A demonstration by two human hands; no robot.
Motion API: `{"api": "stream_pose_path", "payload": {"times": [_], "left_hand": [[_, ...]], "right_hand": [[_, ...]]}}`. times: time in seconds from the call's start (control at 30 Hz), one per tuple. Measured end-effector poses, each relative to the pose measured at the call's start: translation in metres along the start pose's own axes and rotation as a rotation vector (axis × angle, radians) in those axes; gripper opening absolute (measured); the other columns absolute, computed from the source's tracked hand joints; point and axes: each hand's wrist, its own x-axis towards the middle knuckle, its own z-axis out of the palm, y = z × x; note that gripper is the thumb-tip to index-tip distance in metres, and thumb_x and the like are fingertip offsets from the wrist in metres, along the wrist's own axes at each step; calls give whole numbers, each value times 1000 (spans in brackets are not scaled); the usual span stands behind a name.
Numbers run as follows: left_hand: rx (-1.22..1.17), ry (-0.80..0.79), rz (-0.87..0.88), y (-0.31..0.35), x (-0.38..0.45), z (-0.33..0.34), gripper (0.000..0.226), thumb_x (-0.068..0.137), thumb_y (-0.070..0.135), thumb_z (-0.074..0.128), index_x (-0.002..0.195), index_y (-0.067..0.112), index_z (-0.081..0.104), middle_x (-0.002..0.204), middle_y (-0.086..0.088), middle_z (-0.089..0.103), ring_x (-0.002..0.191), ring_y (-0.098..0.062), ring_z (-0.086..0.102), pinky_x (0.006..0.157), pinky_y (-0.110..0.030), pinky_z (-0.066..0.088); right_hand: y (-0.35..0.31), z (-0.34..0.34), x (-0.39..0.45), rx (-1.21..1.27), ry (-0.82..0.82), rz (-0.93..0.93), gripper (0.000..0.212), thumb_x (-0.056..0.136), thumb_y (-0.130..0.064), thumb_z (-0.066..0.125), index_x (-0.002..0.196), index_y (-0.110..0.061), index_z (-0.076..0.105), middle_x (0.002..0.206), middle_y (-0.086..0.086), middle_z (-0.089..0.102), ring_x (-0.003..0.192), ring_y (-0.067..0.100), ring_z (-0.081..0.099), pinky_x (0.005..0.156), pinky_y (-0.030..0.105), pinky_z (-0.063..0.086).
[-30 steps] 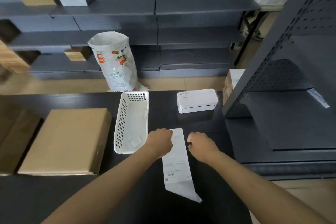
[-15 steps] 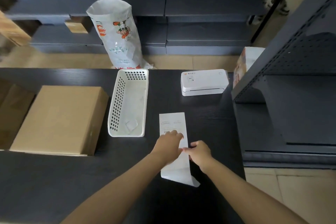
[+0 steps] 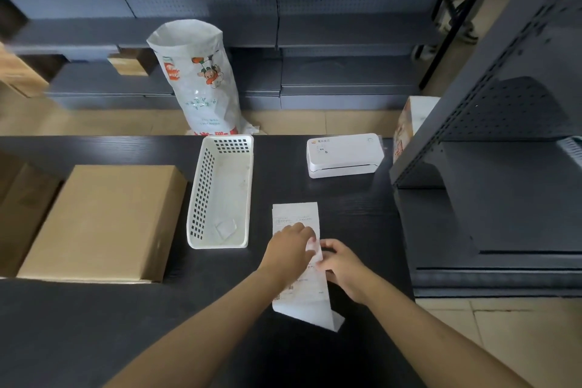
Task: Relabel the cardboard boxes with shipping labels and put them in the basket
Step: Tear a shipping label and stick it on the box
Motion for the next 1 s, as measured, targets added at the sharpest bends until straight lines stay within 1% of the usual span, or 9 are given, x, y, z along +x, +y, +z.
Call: {"api": "stream_pose_path", "payload": {"times": [0.1, 0.2, 0.27, 0.37, 0.5, 0.63, 0.73, 0.87, 1.0], "left_hand": [[-12, 20, 7, -2, -2, 0, 21, 96, 29, 53, 116, 25, 59, 121, 7, 57, 107, -11, 53, 89, -20, 40], [-33, -14, 37, -3, -3, -2, 27, 96, 35, 51, 120, 25, 58, 123, 7, 56, 109, -12, 52, 94, -25, 39], [-3, -22, 73, -3, -5, -2, 33, 95, 41, 48, 124, 27, 55, 127, 8, 52, 117, -14, 46, 100, -30, 36], [33, -12, 80, -5, -10, -1, 41, 93, 48, 48, 131, 31, 46, 138, 10, 40, 132, -13, 31, 112, -37, 21], [49, -57, 61, -8, -19, 1, 53, 94, 53, 44, 141, 30, 33, 148, 10, 30, 140, -12, 24, 119, -43, 12], [131, -29, 44, -9, -22, -2, 47, 98, 50, 35, 141, 32, 34, 150, 10, 32, 141, -12, 25, 120, -46, -1], [115, 28, 83, -9, -20, -4, 38, 99, 42, 39, 136, 33, 41, 146, 10, 38, 138, -12, 31, 120, -40, 8], [50, 106, 151, -10, -18, -6, 25, 97, 34, 49, 121, 28, 55, 131, 6, 47, 119, -14, 44, 107, -27, 30], [103, 156, 217, -11, -21, -6, 19, 96, 27, 53, 114, 24, 59, 118, 3, 56, 103, -16, 53, 96, -27, 41]], "right_hand": [[-5, 2, -4, 104, -34, 38, 43, 82, 12, 50, 110, -21, 56, 105, 7, 66, 92, 18, 67, 65, 25, 57], [-6, 1, -6, 260, -61, 38, 22, 93, -11, 54, 114, -17, 59, 106, 7, 72, 99, 23, 67, 79, 33, 55], [-6, -1, -7, 314, -60, 31, 22, 98, -27, 50, 115, -18, 61, 107, 6, 73, 104, 24, 66, 88, 37, 52], [-8, -3, -9, 423, -57, 39, 27, 101, -26, 44, 116, -12, 62, 108, 12, 72, 103, 28, 66, 86, 41, 55], [-15, 2, -13, 526, -96, 91, 34, 104, -31, 35, 107, -17, 65, 101, 9, 74, 95, 27, 70, 71, 39, 57], [-17, 8, -13, 447, -54, 83, 30, 103, -31, 38, 108, -18, 65, 103, 8, 73, 96, 28, 69, 77, 41, 57], [-17, 10, -12, 386, -11, 89, 26, 102, -25, 42, 110, -15, 64, 100, 9, 73, 93, 25, 70, 75, 36, 57], [-17, 14, -12, 463, -44, 102, 29, 102, -27, 41, 111, -11, 64, 108, 12, 70, 101, 24, 67, 81, 37, 56], [-18, 15, -8, 481, -10, 110, 26, 100, -26, 47, 111, -10, 65, 102, 10, 74, 95, 26, 70, 80, 39, 57]]}}
